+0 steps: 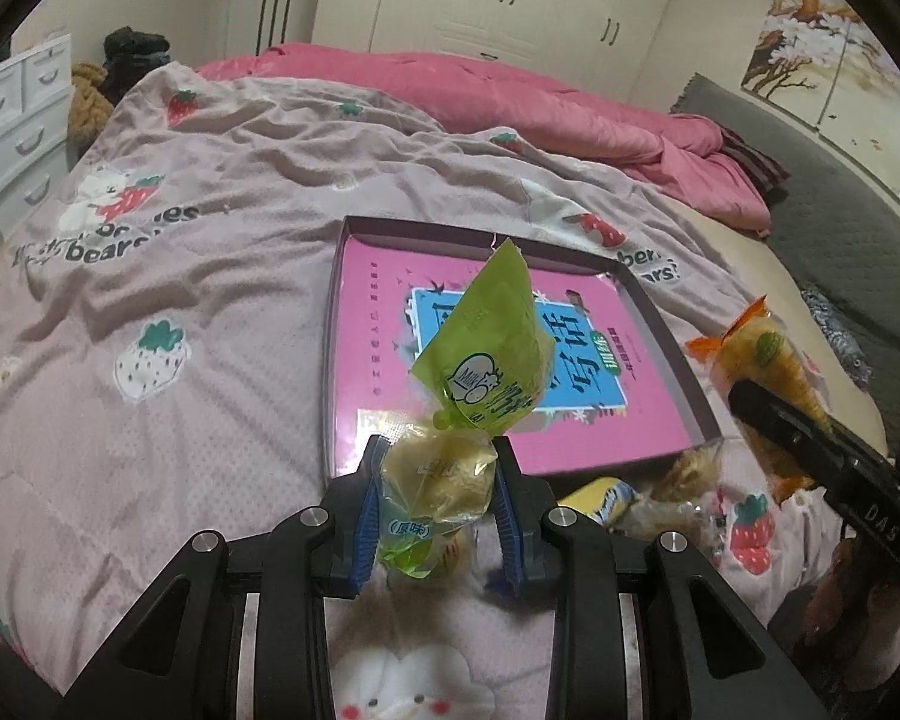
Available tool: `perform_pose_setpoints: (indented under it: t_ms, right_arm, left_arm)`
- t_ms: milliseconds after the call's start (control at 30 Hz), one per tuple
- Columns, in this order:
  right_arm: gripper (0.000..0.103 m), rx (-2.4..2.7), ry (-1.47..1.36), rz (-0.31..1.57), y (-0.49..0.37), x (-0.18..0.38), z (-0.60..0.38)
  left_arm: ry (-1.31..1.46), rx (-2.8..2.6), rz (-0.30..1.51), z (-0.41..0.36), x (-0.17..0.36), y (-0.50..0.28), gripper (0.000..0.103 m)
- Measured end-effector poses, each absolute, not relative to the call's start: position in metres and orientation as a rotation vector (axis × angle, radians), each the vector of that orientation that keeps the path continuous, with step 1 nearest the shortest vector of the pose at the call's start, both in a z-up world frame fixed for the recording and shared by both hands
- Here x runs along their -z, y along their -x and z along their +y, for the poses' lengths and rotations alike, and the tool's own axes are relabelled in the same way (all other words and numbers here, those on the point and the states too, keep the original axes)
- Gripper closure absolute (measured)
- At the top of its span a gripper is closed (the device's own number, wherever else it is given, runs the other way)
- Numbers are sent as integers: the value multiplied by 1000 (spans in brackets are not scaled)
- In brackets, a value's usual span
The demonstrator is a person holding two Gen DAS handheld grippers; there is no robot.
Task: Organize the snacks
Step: 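Close the left tool on the green bag while the right tool grips the biscuit stick, then lower the green bag into the tray while the right tool places the biscuit stick there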
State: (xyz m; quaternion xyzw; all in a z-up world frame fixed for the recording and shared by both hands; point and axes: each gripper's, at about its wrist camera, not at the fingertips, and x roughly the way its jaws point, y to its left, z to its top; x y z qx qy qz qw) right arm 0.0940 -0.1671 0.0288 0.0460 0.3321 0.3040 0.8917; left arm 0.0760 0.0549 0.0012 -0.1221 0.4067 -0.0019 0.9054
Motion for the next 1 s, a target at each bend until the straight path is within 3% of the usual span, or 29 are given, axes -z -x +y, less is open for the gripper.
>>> perform_pose_setpoints:
  t_ms: [1000]
  right_arm:
    - [79,-347,-134,778,-167,10,-194]
  left_arm:
    - [232,47,905,45,38,-144,69]
